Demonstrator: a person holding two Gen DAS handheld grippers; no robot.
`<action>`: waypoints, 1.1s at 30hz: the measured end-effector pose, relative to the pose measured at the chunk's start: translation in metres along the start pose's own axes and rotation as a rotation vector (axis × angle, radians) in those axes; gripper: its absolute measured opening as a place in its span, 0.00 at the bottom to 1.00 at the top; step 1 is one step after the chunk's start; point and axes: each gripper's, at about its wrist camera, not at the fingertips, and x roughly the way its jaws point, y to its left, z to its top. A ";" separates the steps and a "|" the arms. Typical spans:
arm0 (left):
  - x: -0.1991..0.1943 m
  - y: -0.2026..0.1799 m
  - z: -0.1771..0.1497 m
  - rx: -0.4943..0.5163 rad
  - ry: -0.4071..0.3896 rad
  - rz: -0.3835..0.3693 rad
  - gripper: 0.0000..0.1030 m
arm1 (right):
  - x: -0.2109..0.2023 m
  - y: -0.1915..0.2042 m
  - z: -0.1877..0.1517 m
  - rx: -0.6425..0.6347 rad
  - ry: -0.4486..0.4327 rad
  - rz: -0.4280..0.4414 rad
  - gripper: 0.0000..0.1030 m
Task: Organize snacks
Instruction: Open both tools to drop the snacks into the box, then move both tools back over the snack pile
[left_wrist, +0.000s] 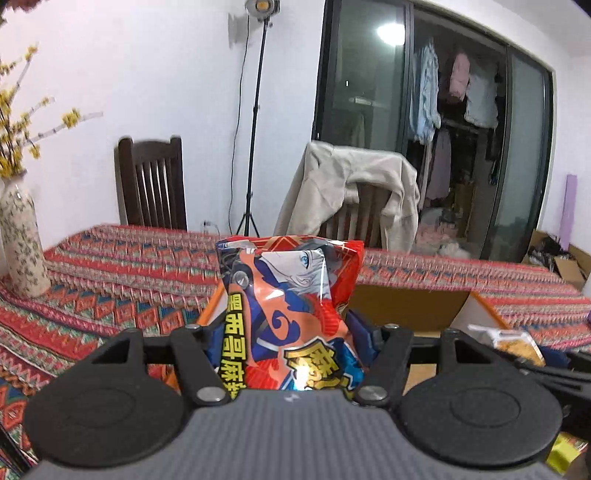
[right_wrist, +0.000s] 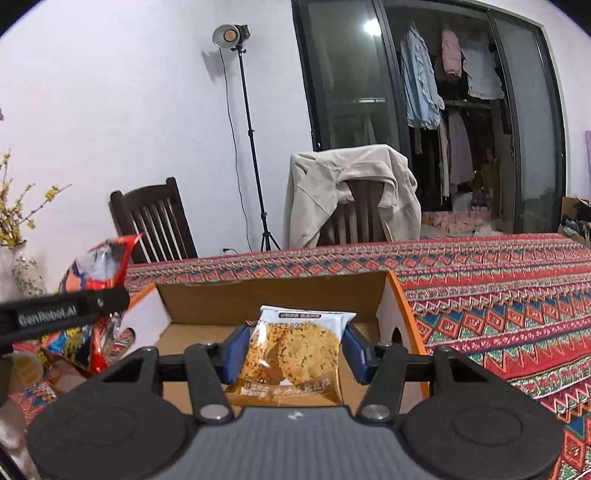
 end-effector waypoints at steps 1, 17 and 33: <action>0.002 0.002 -0.001 -0.004 0.009 -0.005 0.64 | 0.002 -0.001 -0.001 0.000 0.002 0.004 0.54; -0.030 0.013 0.001 -0.075 -0.112 0.002 1.00 | -0.013 -0.009 -0.007 0.004 -0.043 0.012 1.00; -0.127 0.030 -0.036 0.026 -0.126 -0.035 1.00 | -0.111 0.001 -0.040 -0.118 -0.033 0.019 1.00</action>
